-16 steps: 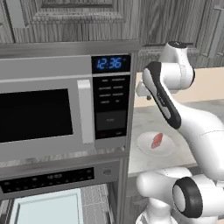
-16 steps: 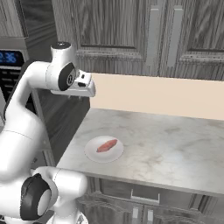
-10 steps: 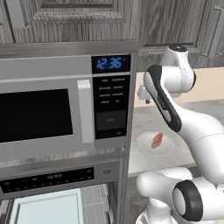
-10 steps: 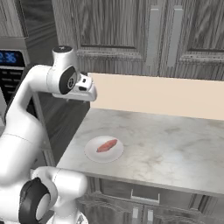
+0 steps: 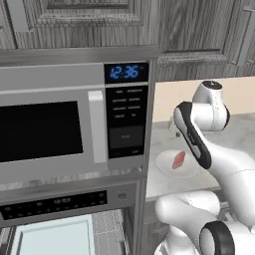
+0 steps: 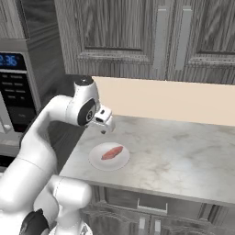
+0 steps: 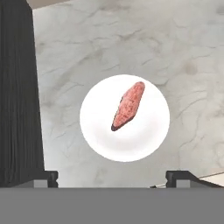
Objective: Place the steak on the top rack of the oven.
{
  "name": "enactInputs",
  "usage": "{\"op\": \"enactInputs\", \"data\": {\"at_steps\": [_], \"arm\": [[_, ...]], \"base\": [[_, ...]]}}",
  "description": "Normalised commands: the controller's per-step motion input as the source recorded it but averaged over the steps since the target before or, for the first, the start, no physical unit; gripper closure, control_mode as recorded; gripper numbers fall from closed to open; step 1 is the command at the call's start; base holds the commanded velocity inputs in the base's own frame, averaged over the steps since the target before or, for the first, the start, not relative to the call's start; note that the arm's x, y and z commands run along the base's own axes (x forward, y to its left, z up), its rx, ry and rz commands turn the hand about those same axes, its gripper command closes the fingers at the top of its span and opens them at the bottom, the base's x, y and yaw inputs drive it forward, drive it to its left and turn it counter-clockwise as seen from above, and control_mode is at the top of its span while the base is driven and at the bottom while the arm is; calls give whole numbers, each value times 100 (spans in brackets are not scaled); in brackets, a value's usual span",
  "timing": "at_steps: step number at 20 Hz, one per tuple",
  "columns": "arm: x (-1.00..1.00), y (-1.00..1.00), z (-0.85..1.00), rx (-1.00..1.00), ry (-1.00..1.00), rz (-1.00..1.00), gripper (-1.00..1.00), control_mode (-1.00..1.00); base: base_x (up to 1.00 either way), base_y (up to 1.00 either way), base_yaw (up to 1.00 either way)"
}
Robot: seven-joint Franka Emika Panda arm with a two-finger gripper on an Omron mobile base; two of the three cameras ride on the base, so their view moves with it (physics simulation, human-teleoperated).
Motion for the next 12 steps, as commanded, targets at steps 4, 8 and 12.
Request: {"op": "enactInputs", "data": {"at_steps": [4,8,12], "arm": [[14,-24,-100,3,11,-11,-100,-100],[47,-52,-75,4,18,-4,-100,-100],[55,-50,-28,0,8,0,-100,-100]], "base": [[0,0,0],[0,0,0],[0,0,0]]}}
